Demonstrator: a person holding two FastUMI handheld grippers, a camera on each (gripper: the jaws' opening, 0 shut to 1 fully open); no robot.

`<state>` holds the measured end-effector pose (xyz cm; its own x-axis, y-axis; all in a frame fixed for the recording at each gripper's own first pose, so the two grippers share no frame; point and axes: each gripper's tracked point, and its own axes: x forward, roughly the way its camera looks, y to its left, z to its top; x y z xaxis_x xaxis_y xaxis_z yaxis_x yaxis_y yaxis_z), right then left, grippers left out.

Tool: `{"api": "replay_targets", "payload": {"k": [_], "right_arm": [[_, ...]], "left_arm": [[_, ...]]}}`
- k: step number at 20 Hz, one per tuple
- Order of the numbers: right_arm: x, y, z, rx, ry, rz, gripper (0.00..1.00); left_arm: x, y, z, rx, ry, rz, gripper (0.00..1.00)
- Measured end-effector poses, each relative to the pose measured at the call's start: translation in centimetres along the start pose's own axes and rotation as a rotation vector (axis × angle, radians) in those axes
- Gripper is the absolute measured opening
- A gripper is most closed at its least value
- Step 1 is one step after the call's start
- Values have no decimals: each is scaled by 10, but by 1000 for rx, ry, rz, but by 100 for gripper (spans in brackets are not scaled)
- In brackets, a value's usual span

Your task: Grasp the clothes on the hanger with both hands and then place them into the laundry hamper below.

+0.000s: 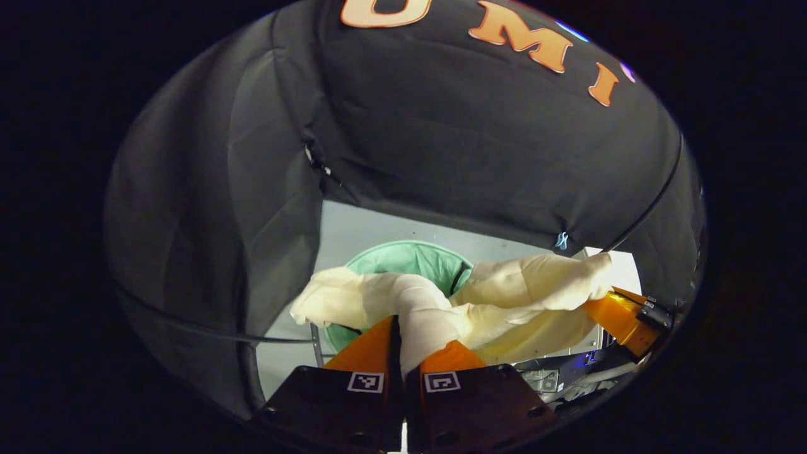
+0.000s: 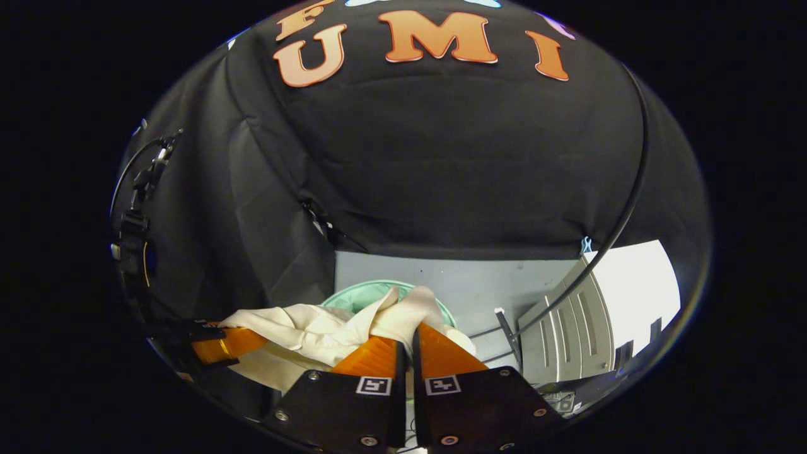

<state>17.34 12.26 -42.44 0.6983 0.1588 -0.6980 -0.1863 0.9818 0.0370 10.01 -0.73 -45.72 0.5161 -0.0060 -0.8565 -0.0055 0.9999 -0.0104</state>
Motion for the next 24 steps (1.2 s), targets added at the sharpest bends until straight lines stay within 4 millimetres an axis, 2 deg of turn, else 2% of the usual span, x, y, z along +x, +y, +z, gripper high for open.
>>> {"api": "replay_targets", "payload": {"k": [3,6,12,14,16,17,18,19,20,21,22,23,24], "right_arm": [[8,-4,-20,-14,35,-21,8],[10,0,-30,-12,66,-23,8],[17,-4,-52,-24,116,-55,10],[19,-2,-58,-26,130,-58,11],[18,0,-63,-28,143,-54,11],[19,1,-65,-29,149,-51,12],[19,3,-67,-31,150,-51,13],[19,4,-67,-35,151,-50,13],[19,5,-68,-39,152,-49,14],[19,5,-69,-44,154,-49,14],[21,6,-69,-47,148,-48,14],[22,6,-70,-49,150,-49,16],[22,6,-70,-49,151,-51,16]], "left_arm": [[3,12,-17,-2,41,22,10],[5,17,-21,3,57,31,10],[8,15,-51,-7,154,20,16],[7,11,-55,-5,163,12,13],[7,13,-56,-11,170,13,31],[5,14,-55,-18,165,14,25],[3,16,-53,-25,158,17,31],[3,21,-52,-28,150,21,29],[1,23,-51,-33,145,22,40],[1,22,-49,-38,141,22,32],[0,23,-48,-43,140,23,32],[1,26,-50,-45,139,31,41],[1,26,-52,-52,144,22,41]]}}
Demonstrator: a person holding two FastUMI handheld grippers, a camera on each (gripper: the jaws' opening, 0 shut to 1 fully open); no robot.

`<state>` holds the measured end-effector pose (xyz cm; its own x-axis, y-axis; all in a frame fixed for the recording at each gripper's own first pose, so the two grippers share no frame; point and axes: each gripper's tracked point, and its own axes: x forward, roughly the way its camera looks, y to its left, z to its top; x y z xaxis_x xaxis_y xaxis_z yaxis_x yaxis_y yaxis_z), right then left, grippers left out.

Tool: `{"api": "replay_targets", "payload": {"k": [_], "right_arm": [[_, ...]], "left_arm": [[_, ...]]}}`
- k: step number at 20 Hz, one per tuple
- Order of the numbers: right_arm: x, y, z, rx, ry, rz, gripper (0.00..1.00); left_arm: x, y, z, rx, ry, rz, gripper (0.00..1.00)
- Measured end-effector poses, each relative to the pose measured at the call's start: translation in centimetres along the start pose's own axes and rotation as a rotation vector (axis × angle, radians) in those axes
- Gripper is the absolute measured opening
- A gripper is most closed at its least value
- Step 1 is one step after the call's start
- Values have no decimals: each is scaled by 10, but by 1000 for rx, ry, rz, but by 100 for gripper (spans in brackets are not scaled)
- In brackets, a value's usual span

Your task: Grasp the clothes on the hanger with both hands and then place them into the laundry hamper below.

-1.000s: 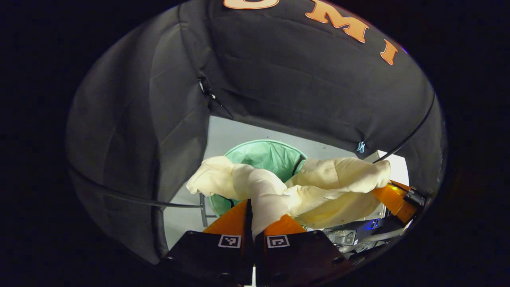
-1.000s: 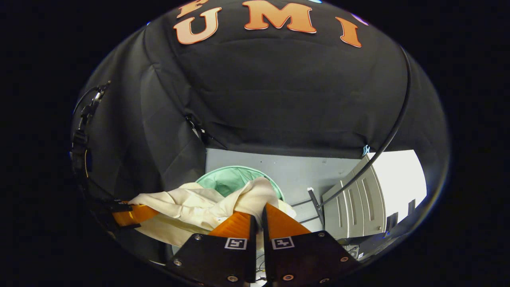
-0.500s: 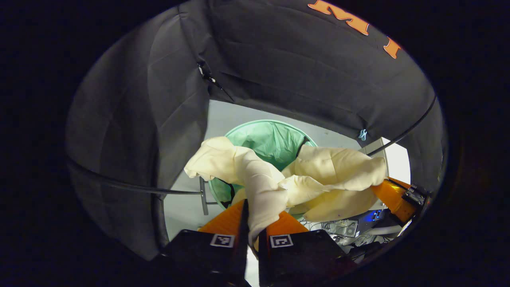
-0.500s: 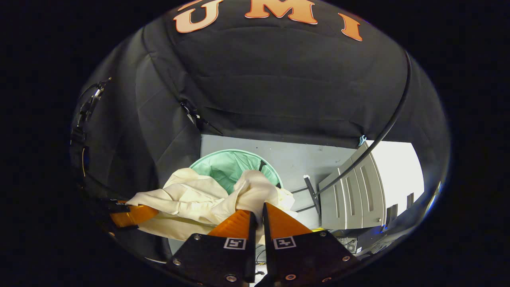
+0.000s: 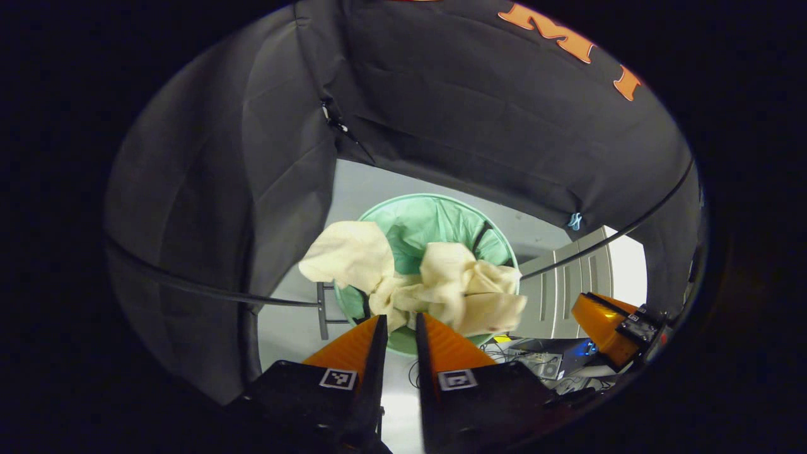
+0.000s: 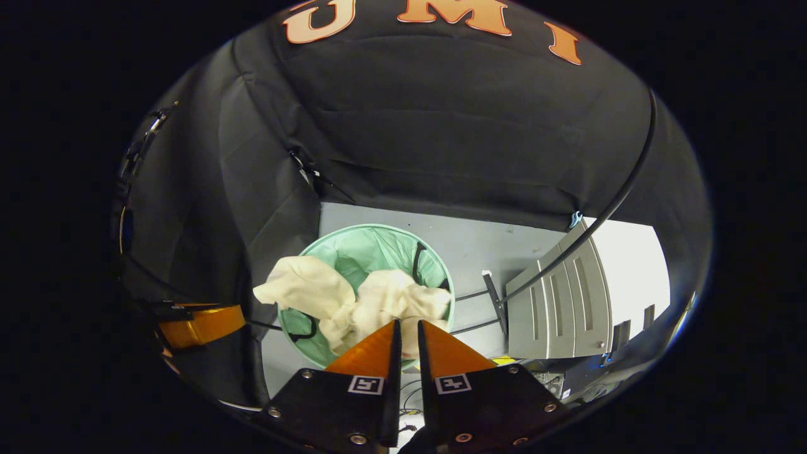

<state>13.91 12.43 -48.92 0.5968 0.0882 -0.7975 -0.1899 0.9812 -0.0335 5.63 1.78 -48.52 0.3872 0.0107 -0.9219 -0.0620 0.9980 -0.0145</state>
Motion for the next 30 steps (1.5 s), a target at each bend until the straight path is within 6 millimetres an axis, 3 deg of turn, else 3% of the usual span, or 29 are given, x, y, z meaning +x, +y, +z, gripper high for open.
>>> {"api": "replay_targets", "payload": {"k": [3,4,5,6,8,9,11,13,15,16,17,18,19,20,21,22,23,25,30], "right_arm": [[-2,0,-3,-5,4,1,18],[-1,1,-3,-7,4,2,19],[-1,2,-3,-9,5,4,21],[-1,4,-4,-10,7,5,22],[-2,6,-4,-13,8,8,29],[-1,7,-4,-15,7,10,34],[-1,10,-3,-19,7,16,41],[-2,12,-2,-24,5,17,41],[-2,13,-3,-31,9,15,58],[-3,14,-4,-33,13,17,55],[-4,15,-5,-35,13,20,64],[-5,16,-6,-39,15,22,65],[-7,14,-7,-43,17,20,68],[-10,12,-6,-46,14,14,69],[-14,12,-3,-51,6,9,77],[-17,10,2,-59,-4,5,80],[-21,10,7,-70,-11,3,86],[-29,8,17,-92,-31,-3,93],[-55,16,39,-146,-86,2,94]], "left_arm": [[-1,2,-5,-3,6,14,62],[0,4,-5,-2,8,19,54],[1,7,-7,-2,10,26,54],[0,5,-7,-9,14,13,62],[-1,5,-9,-17,16,16,86],[0,7,-11,-18,17,19,80],[1,9,-13,-17,22,23,80],[0,13,-13,-19,25,26,80],[-2,16,-16,-25,32,29,80],[-2,16,-17,-30,41,29,80],[-4,19,-17,-34,46,31,81],[-5,20,-17,-39,45,31,81],[-7,22,-18,-42,40,34,87],[-10,24,-16,-41,34,44,81],[-11,27,-16,-41,27,46,81],[-16,26,-12,-46,21,44,87],[-20,26,-8,-51,13,44,98],[-26,28,-4,-61,-5,45,100],[-49,34,8,-31,-53,79,100]]}}
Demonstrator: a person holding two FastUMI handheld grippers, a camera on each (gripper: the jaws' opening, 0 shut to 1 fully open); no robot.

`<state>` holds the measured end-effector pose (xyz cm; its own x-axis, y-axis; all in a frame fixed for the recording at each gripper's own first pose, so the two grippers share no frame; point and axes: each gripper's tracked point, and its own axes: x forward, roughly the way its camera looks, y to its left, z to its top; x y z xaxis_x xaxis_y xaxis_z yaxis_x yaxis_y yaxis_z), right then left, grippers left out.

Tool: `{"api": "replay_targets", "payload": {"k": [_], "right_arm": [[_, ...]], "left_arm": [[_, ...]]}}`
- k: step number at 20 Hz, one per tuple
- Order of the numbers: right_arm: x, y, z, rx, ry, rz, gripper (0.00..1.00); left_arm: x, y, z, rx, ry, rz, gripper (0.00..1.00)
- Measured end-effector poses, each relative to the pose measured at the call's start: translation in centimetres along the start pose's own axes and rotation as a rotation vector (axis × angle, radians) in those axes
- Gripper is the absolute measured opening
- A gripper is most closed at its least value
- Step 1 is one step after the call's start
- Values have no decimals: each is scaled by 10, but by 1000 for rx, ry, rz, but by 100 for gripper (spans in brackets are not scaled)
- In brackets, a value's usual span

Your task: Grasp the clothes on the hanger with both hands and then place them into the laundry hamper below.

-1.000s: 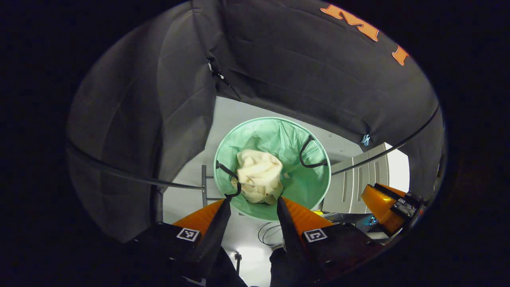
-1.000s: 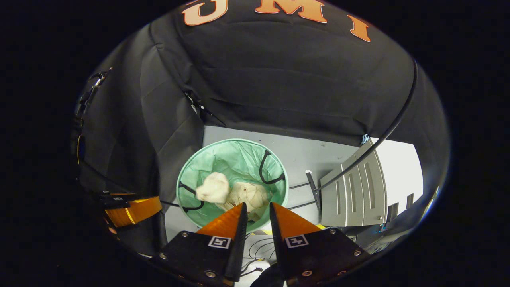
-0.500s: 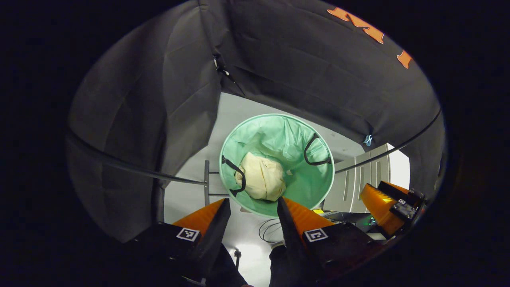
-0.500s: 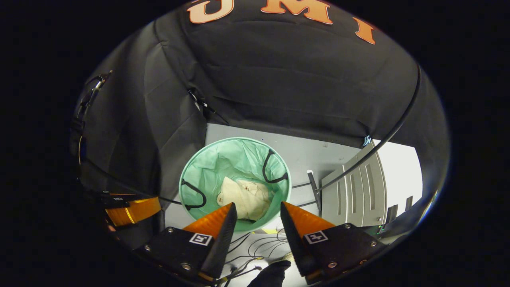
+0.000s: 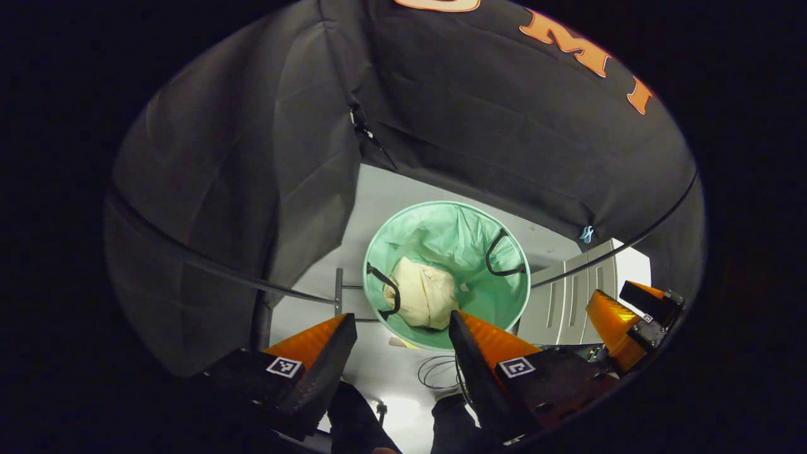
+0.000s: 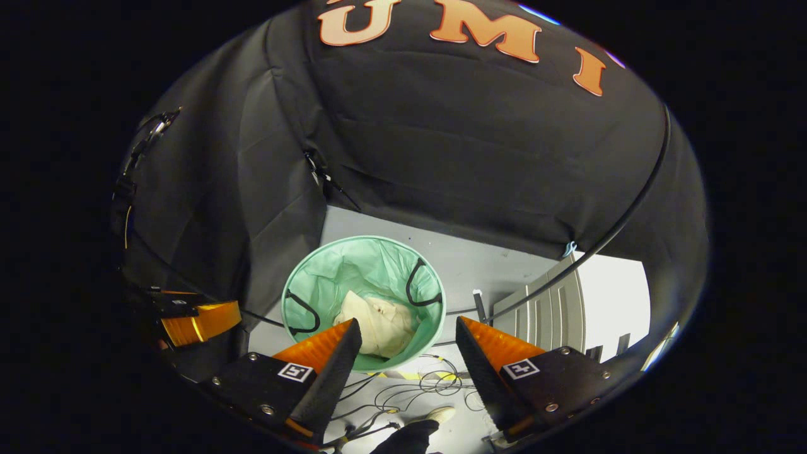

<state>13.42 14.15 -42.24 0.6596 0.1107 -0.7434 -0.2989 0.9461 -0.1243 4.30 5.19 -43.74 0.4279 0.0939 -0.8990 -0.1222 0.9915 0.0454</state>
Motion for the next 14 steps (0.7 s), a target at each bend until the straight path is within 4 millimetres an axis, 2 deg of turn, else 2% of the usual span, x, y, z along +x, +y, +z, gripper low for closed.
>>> {"api": "replay_targets", "payload": {"k": [4,5,7,8,10,11,14], "right_arm": [[-24,6,23,-30,-61,3,94],[-33,8,29,-34,-76,4,94],[-50,12,41,-36,-109,16,94],[-60,13,49,-35,-129,23,94],[-83,11,68,-45,-177,24,94],[-95,8,79,-53,-204,19,94],[-133,-2,112,-67,-287,-8,94]], "left_arm": [[-32,-2,15,-13,-47,-24,98],[-39,-2,18,-9,-64,-27,100],[-57,0,29,-1,-102,-27,98],[-66,0,35,-1,-123,-29,100],[-86,0,47,-5,-168,-29,98],[-99,3,49,-6,-192,-29,98],[-129,2,73,-12,-271,-39,100]]}}
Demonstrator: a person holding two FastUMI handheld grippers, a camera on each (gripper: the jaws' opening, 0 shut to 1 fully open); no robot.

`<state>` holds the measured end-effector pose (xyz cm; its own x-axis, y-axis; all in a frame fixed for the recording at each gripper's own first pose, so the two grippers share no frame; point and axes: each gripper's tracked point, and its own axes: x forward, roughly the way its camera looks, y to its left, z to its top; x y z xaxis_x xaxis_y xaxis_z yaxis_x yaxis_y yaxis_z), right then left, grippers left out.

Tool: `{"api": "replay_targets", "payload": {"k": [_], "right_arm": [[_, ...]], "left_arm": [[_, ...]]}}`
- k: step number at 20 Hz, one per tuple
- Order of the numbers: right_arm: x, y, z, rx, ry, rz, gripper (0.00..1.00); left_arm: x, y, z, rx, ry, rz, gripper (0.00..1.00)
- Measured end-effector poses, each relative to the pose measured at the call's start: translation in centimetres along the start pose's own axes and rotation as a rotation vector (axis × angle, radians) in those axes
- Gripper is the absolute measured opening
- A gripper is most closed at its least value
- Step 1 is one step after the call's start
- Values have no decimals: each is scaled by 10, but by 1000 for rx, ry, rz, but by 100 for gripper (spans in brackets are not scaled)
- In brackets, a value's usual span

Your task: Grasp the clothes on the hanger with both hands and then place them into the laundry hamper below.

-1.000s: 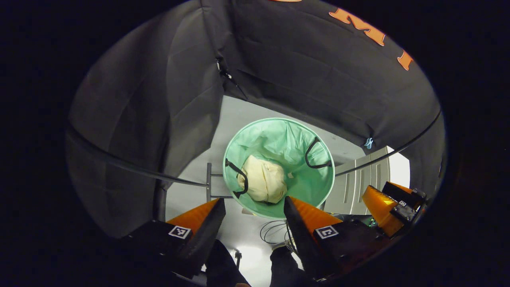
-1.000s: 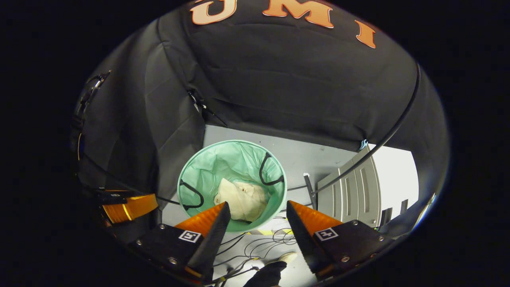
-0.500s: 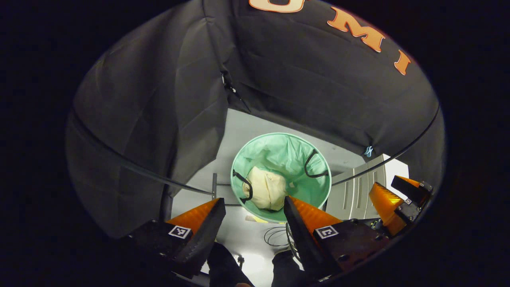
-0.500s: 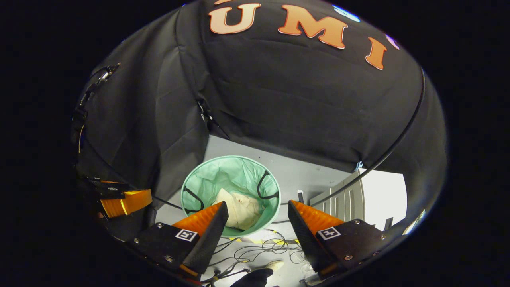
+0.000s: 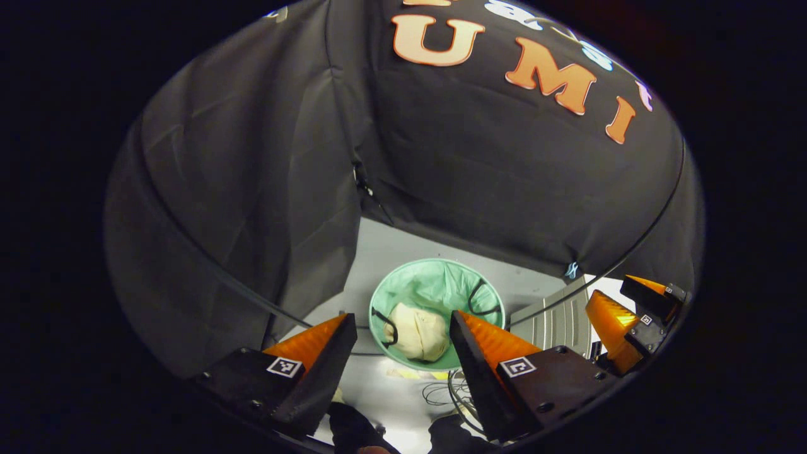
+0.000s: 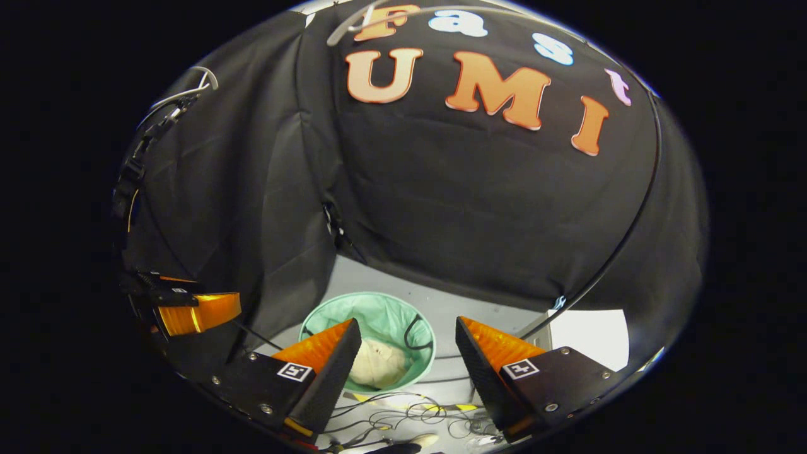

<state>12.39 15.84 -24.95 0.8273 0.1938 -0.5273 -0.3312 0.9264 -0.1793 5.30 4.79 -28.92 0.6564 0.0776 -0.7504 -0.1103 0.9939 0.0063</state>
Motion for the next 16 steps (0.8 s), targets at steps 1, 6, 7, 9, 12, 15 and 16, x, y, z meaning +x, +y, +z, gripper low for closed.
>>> {"api": "replay_targets", "payload": {"k": [1,6,7,9,12,15,16], "right_arm": [[-10,-4,10,4,-25,-4,94],[-54,-15,59,48,-125,17,94],[-64,-17,71,57,-143,25,94],[-88,-28,90,65,-186,19,94],[-120,-46,117,66,-259,-13,94],[-158,-64,142,98,-334,-34,94],[-170,-70,151,103,-362,-41,94]], "left_arm": [[-9,0,7,1,-22,-4,98],[-49,-21,54,-9,-135,-71,100],[-60,-24,63,-5,-158,-81,98],[-82,-33,84,10,-221,-106,98],[-111,-46,121,43,-332,-132,98],[-141,-68,151,55,-413,-190,100],[-154,-75,164,64,-452,-207,100]]}}
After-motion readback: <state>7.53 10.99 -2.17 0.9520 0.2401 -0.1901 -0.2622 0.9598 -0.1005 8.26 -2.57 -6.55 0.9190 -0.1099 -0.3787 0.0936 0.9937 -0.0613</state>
